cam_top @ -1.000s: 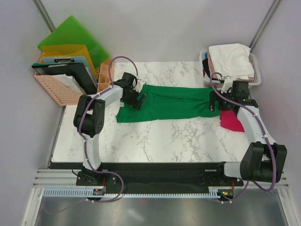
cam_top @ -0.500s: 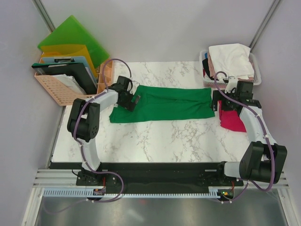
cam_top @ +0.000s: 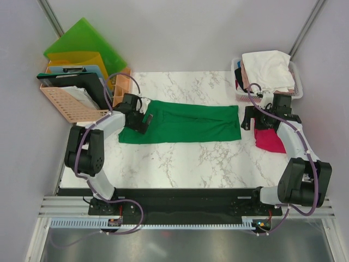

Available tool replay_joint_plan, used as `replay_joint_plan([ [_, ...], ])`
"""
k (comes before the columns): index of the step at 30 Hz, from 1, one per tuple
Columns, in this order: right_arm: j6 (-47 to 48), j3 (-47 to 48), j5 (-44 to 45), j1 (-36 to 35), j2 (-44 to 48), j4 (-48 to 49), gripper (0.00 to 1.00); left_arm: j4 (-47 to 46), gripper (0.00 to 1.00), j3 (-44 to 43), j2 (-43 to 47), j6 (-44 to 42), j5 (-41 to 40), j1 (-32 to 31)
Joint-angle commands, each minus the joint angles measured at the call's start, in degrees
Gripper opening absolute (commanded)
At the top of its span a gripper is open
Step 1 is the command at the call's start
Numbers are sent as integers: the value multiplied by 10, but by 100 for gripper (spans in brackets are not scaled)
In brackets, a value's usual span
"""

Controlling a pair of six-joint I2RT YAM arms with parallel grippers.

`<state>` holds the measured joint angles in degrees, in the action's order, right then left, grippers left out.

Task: Fold and stack the t-shirts
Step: Rotate the tshirt 90 degrees

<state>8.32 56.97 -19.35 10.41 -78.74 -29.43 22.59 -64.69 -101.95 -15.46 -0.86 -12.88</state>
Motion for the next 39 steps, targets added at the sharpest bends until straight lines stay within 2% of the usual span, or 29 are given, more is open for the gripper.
replay_joint_plan([
  [1,3,-3,-24,2,17,7,98,-36,100,23,80,-7,48,0],
  [6,34,2,-67,-2,17,-7,98,-26,100,21,98,-15,47,-1],
  [10,50,23,-12,-37,-12,-12,98,-29,100,13,92,-24,48,-1],
  [12,50,36,20,-56,-59,-13,98,-22,100,-6,75,-25,47,-2],
  [16,30,121,94,-99,-149,-28,98,-16,100,-40,22,-28,36,-4],
  [20,8,214,168,-165,-243,-35,98,-14,100,-62,-12,-22,60,-7],
  [25,-16,361,187,-196,-340,-80,98,-4,100,-95,-52,-22,48,-21],
  [28,-22,401,190,-201,-381,-89,98,-4,100,-98,-62,-26,38,-22],
  [32,-20,402,190,-202,-405,-95,98,-4,100,-99,-66,-24,30,-22],
  [39,-4,298,190,-207,-406,-52,98,-4,100,-104,-88,-24,31,-22],
])
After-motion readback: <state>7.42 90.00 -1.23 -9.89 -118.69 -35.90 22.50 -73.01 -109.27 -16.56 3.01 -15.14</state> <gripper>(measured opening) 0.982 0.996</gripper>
